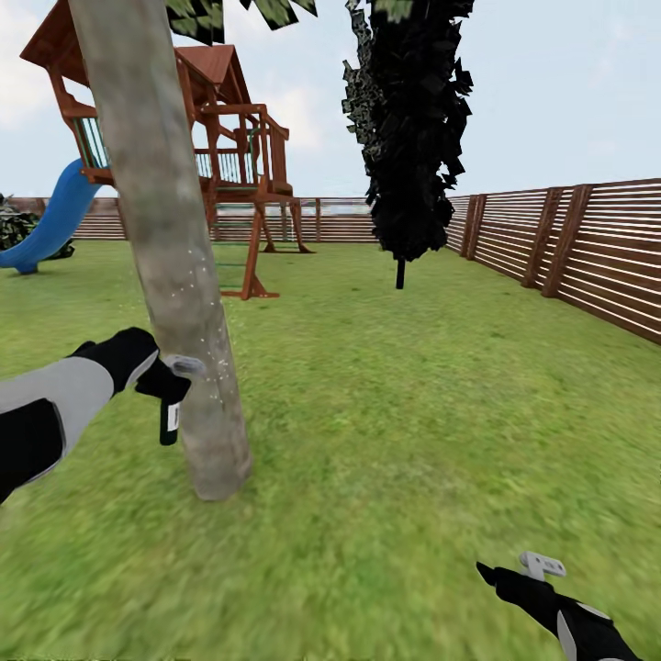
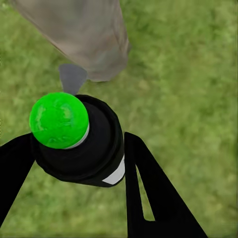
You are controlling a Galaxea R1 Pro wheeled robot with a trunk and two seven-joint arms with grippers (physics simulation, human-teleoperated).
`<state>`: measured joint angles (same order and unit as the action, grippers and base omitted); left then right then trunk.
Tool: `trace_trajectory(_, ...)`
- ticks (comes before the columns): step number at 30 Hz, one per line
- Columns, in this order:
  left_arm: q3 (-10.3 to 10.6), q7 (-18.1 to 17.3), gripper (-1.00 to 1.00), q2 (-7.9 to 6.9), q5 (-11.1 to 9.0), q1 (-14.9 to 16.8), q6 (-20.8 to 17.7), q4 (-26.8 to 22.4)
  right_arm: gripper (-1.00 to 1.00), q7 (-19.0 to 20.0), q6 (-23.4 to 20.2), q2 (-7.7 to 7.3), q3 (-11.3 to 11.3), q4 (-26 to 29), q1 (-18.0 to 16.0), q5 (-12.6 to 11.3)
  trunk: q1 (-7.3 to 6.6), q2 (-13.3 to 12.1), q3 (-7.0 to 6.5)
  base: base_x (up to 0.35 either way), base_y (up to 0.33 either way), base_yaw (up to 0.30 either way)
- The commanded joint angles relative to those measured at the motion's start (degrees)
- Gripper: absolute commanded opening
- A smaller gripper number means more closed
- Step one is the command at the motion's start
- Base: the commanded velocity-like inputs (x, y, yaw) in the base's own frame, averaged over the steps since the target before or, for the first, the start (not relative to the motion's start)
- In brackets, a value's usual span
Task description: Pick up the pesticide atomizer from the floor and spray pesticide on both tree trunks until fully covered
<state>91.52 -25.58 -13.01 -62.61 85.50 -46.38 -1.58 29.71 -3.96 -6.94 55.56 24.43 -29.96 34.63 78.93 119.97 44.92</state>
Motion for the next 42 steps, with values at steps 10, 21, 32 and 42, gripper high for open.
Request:
trace_trajectory(10,0.45,0.04,-1.00,-0.60,0.83,0.15,-0.03,0.13,1.00,0.00,0.00,0.01,-0.01,-0.01,0.00,0.01,0.00,0.00,0.00,-0.053,0.032,0.000)
trace_trajectory(21,0.41,0.27,-1.00,-1.36,6.00,10.48,-3.35,0.18,1.00,0.00,0.00,0.00,0.00,0.00,-0.01,0.06,0.00,0.00,0.00,0.000,0.000,0.000)
trace_trajectory(32,0.41,0.33,-1.00,-1.47,6.31,15.95,-4.64,0.18,1.00,0.00,0.00,0.00,0.01,-0.01,-0.01,0.05,0.00,0.00,0.00,0.000,0.000,0.000)
trace_trajectory(42,0.41,0.27,-1.00,-1.32,6.37,21.64,-6.65,0.10,1.00,0.00,0.00,0.00,0.01,0.00,-0.01,0.01,0.00,0.00,0.00,0.000,0.000,0.000)
